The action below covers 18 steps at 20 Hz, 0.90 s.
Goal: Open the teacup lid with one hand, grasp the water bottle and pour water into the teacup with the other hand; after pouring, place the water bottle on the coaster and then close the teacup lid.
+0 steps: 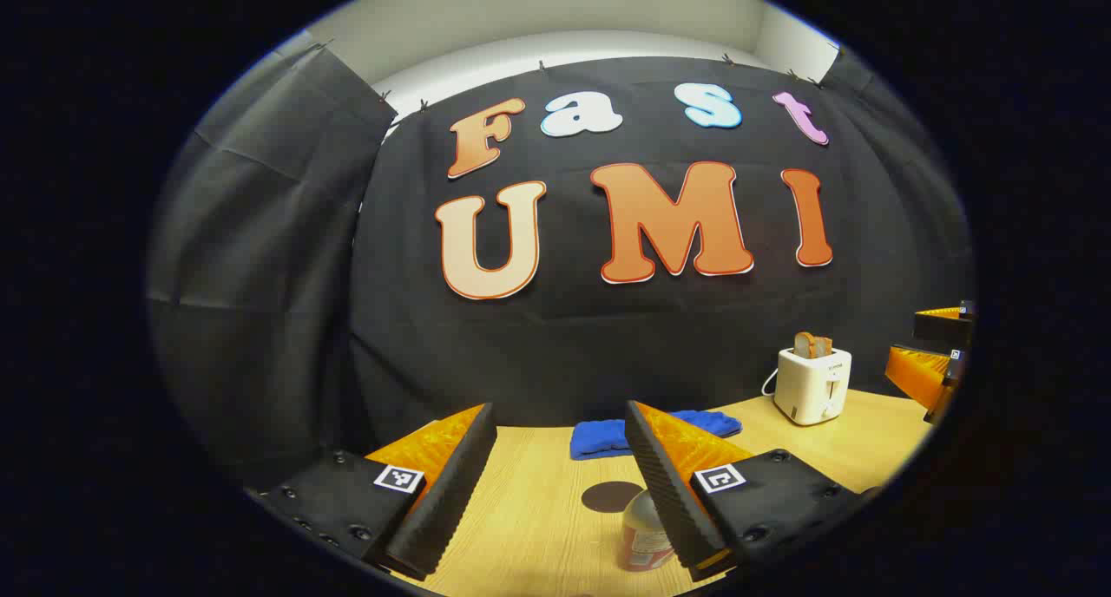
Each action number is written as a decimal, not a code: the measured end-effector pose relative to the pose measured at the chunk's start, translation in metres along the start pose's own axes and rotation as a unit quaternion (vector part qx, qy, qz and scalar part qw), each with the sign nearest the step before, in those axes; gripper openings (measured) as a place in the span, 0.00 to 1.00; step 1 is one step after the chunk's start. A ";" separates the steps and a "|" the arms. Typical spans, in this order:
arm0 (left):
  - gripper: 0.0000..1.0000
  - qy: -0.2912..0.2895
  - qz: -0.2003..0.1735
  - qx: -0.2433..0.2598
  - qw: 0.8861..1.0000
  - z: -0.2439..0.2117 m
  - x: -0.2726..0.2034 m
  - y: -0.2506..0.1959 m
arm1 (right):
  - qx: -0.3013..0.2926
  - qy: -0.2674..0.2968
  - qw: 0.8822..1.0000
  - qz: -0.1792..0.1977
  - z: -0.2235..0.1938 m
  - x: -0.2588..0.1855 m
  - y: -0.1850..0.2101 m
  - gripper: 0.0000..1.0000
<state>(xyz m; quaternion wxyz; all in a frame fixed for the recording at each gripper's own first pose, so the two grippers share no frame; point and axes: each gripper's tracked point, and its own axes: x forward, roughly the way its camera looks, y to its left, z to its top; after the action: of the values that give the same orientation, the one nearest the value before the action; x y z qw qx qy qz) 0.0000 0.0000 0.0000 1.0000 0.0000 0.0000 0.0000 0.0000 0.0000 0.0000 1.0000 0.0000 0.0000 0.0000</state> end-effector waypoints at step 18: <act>0.95 0.003 -0.005 -0.015 1.000 -0.016 -0.013 0.010 | 0.014 0.039 0.998 0.038 -0.034 0.005 0.019 0.93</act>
<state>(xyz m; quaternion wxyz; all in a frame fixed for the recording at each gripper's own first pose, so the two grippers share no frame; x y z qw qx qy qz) -0.0134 0.0101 -0.0156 0.9999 -0.0149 0.0029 -0.0052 0.0053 0.0192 -0.0336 0.9984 0.0142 0.0395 0.0377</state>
